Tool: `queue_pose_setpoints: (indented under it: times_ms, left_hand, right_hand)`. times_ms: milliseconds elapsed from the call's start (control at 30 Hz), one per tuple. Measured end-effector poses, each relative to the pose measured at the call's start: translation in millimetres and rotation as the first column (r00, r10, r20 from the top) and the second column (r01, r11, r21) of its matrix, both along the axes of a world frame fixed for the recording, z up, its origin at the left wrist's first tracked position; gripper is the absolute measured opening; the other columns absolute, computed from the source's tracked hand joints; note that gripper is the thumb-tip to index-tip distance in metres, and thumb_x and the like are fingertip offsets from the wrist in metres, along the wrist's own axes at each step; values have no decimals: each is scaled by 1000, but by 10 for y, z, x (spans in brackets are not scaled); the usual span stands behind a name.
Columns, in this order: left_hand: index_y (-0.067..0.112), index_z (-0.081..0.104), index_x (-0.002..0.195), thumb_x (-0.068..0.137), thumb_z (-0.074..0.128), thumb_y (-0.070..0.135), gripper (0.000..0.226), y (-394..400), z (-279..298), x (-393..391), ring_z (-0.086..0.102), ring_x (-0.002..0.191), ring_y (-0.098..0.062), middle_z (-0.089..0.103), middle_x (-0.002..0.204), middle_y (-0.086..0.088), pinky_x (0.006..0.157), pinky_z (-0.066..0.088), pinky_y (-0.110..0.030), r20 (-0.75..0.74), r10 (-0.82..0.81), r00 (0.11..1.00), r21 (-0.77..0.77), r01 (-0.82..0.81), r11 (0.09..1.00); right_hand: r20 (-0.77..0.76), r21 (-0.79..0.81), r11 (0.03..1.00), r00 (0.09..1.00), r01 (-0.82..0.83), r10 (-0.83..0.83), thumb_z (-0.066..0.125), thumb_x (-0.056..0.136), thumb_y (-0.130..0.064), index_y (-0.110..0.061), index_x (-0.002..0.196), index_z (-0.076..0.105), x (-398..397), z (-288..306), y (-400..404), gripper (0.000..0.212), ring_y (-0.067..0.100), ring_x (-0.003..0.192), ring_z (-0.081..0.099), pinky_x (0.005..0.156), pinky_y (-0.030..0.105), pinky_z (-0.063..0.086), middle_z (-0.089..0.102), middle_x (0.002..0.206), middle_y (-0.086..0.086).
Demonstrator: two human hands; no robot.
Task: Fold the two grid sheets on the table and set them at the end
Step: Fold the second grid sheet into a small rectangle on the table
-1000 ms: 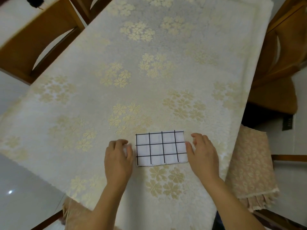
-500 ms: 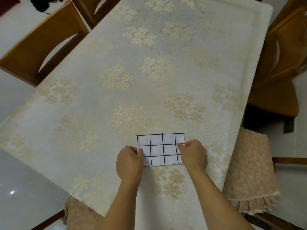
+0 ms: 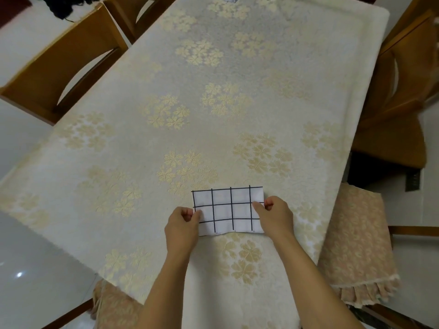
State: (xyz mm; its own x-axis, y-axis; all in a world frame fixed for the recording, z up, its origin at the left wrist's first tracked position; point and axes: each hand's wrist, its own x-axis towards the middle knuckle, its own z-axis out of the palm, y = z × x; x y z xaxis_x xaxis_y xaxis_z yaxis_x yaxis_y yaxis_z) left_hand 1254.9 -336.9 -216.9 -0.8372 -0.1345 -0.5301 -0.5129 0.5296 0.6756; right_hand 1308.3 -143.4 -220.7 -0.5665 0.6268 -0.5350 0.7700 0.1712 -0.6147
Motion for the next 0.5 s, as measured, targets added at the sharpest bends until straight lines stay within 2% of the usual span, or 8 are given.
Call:
queue_pose_setpoints:
  times_ms: [100, 233, 300, 367, 433, 500]
  left_hand:
    - [15, 61, 97, 91, 69, 23, 12, -69, 123, -31, 59, 79, -19, 64, 87, -3, 68, 48, -31, 25, 65, 998, 168, -68, 983]
    - [19, 61, 116, 93, 65, 18, 23, -120, 439, 3, 69, 93, -22, 69, 100, -9, 82, 58, -38, 41, 49, 998, 365, -61, 929]
    - [15, 68, 109, 95, 62, 15, 16, -146, 612, 52, 71, 94, -25, 72, 101, -9, 83, 59, -42, 32, 6, 999, 429, -19, 903]
    - [9, 68, 98, 96, 60, 16, 11, -166, 768, 102, 69, 89, -29, 73, 96, -8, 79, 55, -46, 32, -10, 999, 477, -6, 879]
    - [6, 62, 91, 97, 58, 22, 18, -161, 905, 153, 61, 83, -27, 67, 88, -9, 73, 49, -45, 35, -9, 999, 519, -11, 855]
    - [6, 60, 89, 99, 54, 31, 27, -146, 993, 207, 58, 80, -23, 62, 86, -8, 71, 47, -43, 0, -2, 1000, 519, 2, 855]
  right_hand:
    - [-104, -137, 990, 993, 32, -47, 65, 92, -29, -7, 85, 57, 66, 165, 59, 25, 17, 67, 51, 61, 29, 41, 58, 75, 3]
    - [-207, -259, 965, 973, 50, -106, 71, 89, -30, -18, 96, 63, 173, 464, 95, 16, 14, 87, 66, 74, 30, 50, 72, 94, -1]
    - [-245, -351, 935, 957, 60, -153, 73, 87, -30, -21, 106, 68, 246, 623, 85, 22, 13, 97, 69, 87, 37, 55, 74, 102, -2]
    - [-300, -397, 917, 939, 38, -169, 72, 88, -25, -22, 105, 73, 327, 786, 70, 16, 17, 99, 71, 94, 43, 55, 76, 101, -1]
    - [-347, -394, 919, 925, 9, -157, 69, 91, -19, -19, 94, 75, 405, 937, 59, 7, 22, 95, 72, 92, 47, 55, 77, 95, 3]
    - [-381, -362, 932, 915, -13, -135, 65, 94, -22, -12, 87, 72, 480, 1039, 47, 13, 28, 87, 70, 84, 47, 55, 74, 89, 12]
